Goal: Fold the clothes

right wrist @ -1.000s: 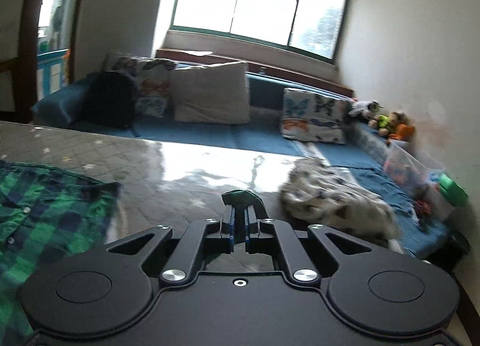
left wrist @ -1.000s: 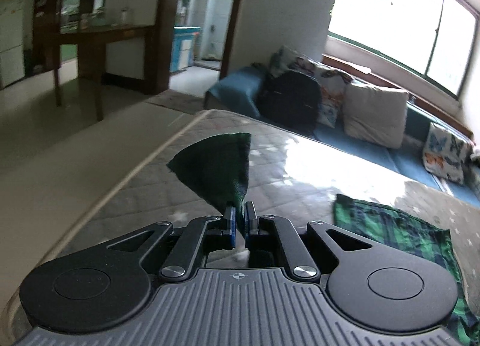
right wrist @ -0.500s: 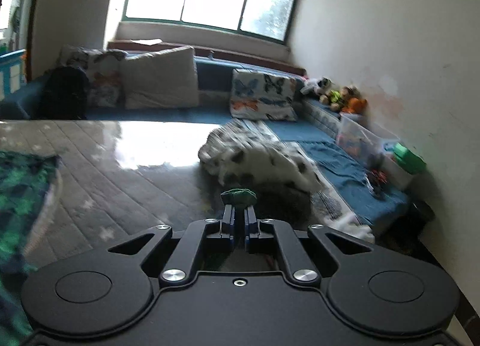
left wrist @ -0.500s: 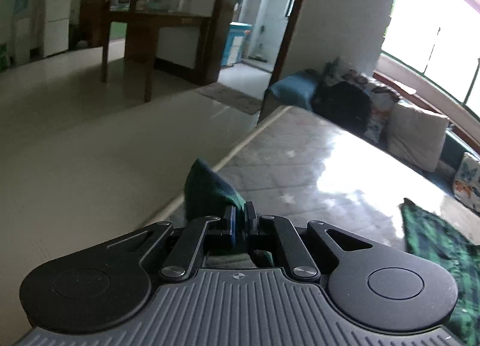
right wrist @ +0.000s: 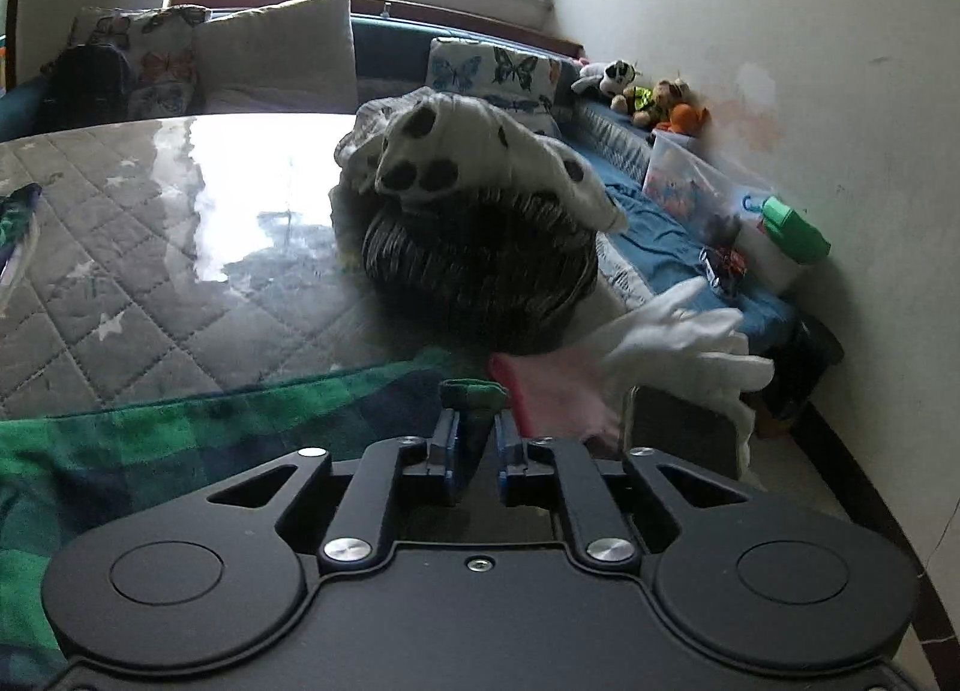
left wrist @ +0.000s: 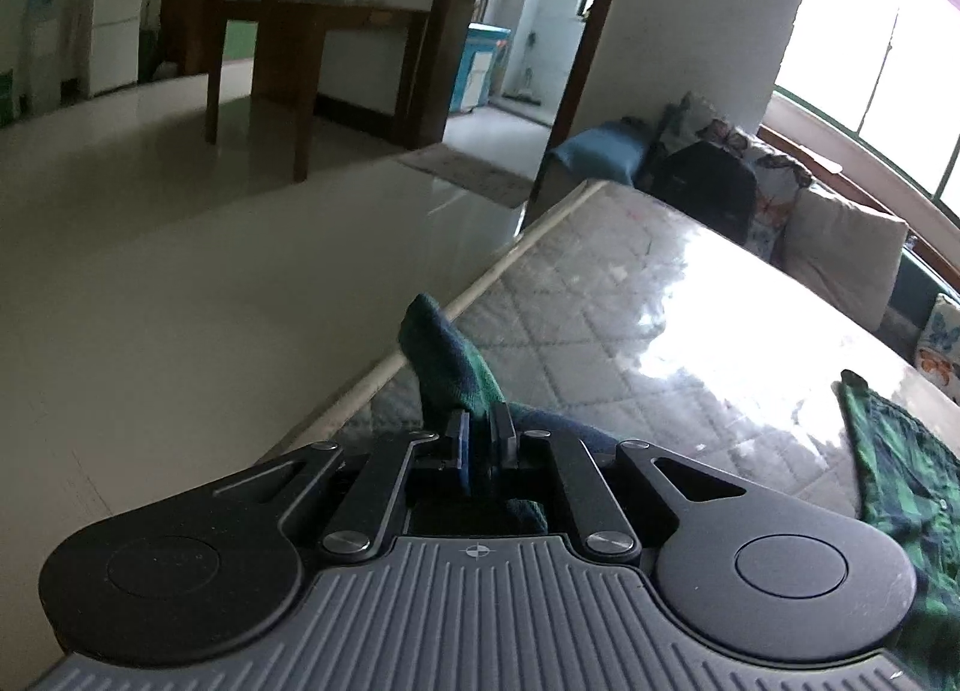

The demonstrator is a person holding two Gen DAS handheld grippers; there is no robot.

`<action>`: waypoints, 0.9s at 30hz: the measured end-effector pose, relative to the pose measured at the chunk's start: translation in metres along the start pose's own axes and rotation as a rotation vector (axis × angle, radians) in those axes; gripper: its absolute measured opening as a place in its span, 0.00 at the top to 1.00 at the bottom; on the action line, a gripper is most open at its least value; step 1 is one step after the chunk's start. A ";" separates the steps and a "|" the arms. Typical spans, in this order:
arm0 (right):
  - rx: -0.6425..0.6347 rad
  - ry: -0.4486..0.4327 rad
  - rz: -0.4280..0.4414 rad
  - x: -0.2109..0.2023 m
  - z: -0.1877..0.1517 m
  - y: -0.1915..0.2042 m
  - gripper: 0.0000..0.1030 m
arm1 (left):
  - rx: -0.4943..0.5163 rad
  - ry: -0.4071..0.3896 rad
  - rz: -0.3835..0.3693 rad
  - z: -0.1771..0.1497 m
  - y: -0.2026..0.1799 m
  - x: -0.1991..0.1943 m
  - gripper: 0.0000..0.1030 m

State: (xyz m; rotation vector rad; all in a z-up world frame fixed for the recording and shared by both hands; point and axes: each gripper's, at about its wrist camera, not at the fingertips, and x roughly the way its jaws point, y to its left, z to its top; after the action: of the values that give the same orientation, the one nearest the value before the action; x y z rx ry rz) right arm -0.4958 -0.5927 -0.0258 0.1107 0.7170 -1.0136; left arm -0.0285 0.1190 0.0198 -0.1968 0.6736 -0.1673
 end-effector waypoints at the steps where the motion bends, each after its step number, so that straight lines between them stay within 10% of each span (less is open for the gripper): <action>1: -0.006 -0.004 -0.008 -0.002 -0.001 0.000 0.72 | -0.002 0.007 0.002 -0.001 0.001 0.001 0.90; 7: 0.039 -0.026 -0.014 -0.011 -0.001 -0.006 0.59 | -0.022 0.036 0.007 -0.005 0.007 0.009 0.89; 19: -0.021 -0.004 0.350 -0.050 -0.020 0.076 0.50 | -0.139 0.048 -0.051 0.007 0.030 0.005 0.56; 27: -0.050 0.016 0.399 -0.056 -0.024 0.111 0.45 | -0.171 0.085 -0.073 0.027 0.026 0.027 0.41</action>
State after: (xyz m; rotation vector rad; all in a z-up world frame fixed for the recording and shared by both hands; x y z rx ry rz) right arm -0.4367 -0.4818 -0.0368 0.2098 0.6997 -0.6145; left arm 0.0117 0.1413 0.0181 -0.3803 0.7660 -0.1884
